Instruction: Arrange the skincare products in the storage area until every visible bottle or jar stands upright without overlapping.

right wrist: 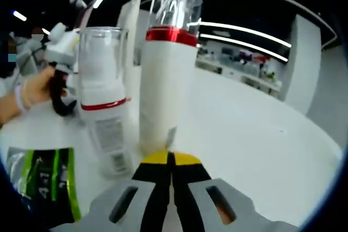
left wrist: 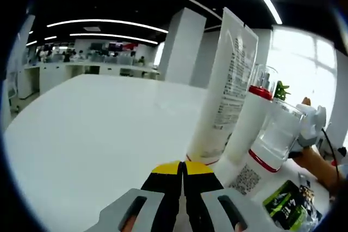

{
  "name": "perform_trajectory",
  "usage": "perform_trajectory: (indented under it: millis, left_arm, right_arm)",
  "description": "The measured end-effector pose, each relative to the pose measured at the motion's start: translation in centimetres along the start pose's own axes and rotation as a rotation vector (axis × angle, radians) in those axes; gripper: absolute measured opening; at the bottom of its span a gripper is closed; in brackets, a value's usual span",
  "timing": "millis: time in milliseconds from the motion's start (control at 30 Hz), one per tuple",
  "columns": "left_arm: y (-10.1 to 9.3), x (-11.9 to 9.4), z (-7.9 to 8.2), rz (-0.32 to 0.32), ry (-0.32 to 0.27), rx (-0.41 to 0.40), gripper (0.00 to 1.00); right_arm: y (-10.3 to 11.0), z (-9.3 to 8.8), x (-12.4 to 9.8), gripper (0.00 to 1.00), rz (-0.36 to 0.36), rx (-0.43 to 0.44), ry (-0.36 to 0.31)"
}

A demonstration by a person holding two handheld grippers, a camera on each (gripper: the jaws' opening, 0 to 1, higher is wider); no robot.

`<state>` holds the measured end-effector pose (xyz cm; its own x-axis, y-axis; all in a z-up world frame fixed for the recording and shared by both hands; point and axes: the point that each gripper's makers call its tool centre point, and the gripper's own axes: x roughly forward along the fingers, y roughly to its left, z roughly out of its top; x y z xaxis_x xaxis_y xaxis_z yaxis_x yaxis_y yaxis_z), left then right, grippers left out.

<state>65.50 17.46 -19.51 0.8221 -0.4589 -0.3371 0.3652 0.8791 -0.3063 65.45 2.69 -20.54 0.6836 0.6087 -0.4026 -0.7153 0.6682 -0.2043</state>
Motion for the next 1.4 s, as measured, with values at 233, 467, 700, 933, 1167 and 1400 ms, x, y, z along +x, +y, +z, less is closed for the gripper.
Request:
perform_trajectory:
  millis: [233, 467, 700, 933, 1167, 1400]
  left_arm:
    - [0.0, 0.1, -0.1, -0.005, 0.000, -0.013, 0.01]
    - [0.0, 0.1, -0.2, -0.012, -0.001, -0.036, 0.01]
    - [0.0, 0.2, -0.3, -0.009, 0.001, -0.033, 0.01]
    - [0.0, 0.2, -0.2, -0.012, -0.001, -0.038, 0.01]
    - [0.1, 0.3, -0.3, -0.011, 0.002, -0.034, 0.01]
    - [-0.1, 0.3, -0.3, -0.017, 0.001, -0.034, 0.01]
  right_arm:
    - [0.1, 0.2, 0.3, 0.00, 0.006, -0.007, -0.004]
    - [-0.4, 0.3, 0.7, 0.00, 0.002, -0.031, -0.012]
    - [-0.7, 0.7, 1.3, 0.00, 0.002, -0.027, -0.019]
    - [-0.4, 0.9, 1.6, 0.00, 0.014, -0.028, -0.022]
    - [-0.2, 1.0, 1.7, 0.00, 0.023, -0.030, -0.026]
    - [-0.2, 1.1, 1.7, 0.00, 0.026, -0.038, -0.034]
